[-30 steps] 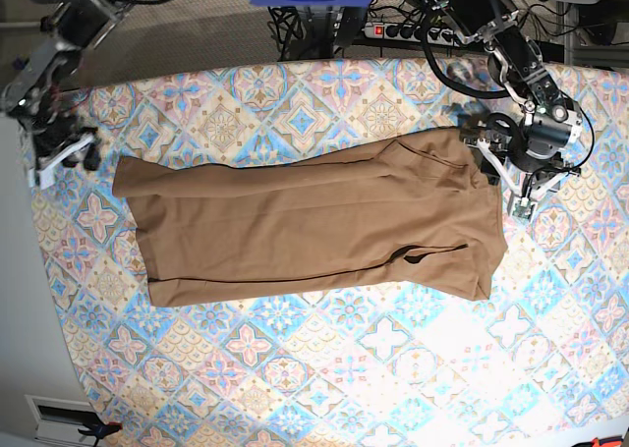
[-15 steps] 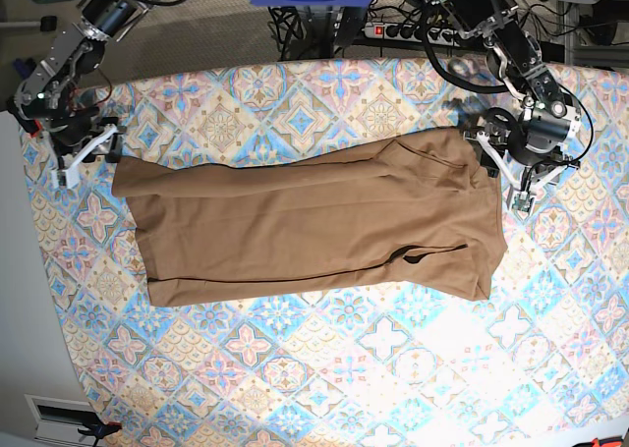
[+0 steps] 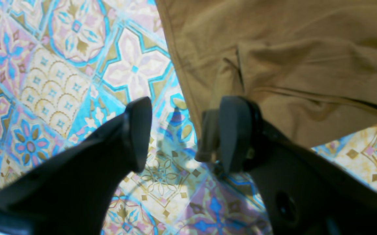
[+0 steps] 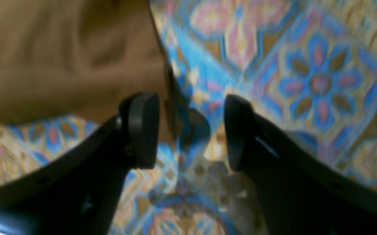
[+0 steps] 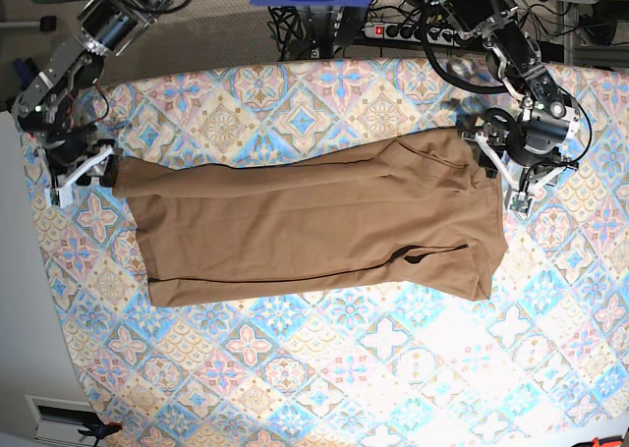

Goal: Layout the t-shirt on the table in an organized manner, then fold the t-shirt properly
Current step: 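Release the hem and raise the right gripper away from the shirt, then regrasp the shirt's shoulder edge with the left gripper and tug outward, then hold the shirt edge with both grippers and drag it toward the robot, then release and reposition the left gripper on the shirt's corner, then regrasp the shirt corner with the right gripper and pull outward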

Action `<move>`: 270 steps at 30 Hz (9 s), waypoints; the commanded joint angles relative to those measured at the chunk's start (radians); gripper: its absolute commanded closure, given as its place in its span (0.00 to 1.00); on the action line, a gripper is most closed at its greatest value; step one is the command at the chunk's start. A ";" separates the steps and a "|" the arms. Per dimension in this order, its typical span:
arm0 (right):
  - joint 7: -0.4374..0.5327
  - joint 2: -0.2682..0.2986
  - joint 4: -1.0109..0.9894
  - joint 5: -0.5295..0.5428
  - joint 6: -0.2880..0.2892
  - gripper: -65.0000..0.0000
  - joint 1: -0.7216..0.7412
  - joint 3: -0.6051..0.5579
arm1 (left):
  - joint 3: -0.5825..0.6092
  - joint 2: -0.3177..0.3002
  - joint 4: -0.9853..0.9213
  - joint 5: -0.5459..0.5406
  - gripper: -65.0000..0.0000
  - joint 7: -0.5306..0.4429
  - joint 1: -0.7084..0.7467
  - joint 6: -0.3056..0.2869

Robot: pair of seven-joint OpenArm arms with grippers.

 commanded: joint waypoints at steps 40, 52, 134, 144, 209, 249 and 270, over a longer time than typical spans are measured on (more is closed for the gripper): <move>0.161 0.016 -0.213 0.012 0.005 0.53 0.056 -0.120 | -0.303 -0.035 -0.016 -0.125 0.49 -0.018 0.001 0.005; 0.159 0.018 -0.212 0.011 0.005 0.53 0.053 -0.120 | -0.272 -0.130 -0.456 -0.483 0.50 -0.023 0.026 0.005; 0.029 0.018 -0.024 0.012 0.005 1.00 -0.174 -0.088 | -0.053 -0.235 -0.436 -0.317 1.00 0.086 0.185 0.005; 0.021 0.018 -0.017 0.012 0.005 1.00 -0.179 -0.088 | -0.053 -0.315 -0.436 -0.314 1.00 0.089 0.238 0.005; -0.126 -0.043 0.221 0.012 0.005 1.00 -0.156 -0.147 | -0.269 -0.083 -0.247 0.142 1.00 -0.071 0.121 0.005; -0.128 -0.043 0.223 0.012 0.005 1.00 -0.162 -0.152 | -0.404 -0.088 -0.128 -0.193 0.08 -0.132 0.126 0.005; -0.129 -0.043 0.261 0.012 0.005 0.97 -0.161 -0.154 | -0.314 -0.080 -0.129 -0.093 0.18 -0.132 0.092 0.005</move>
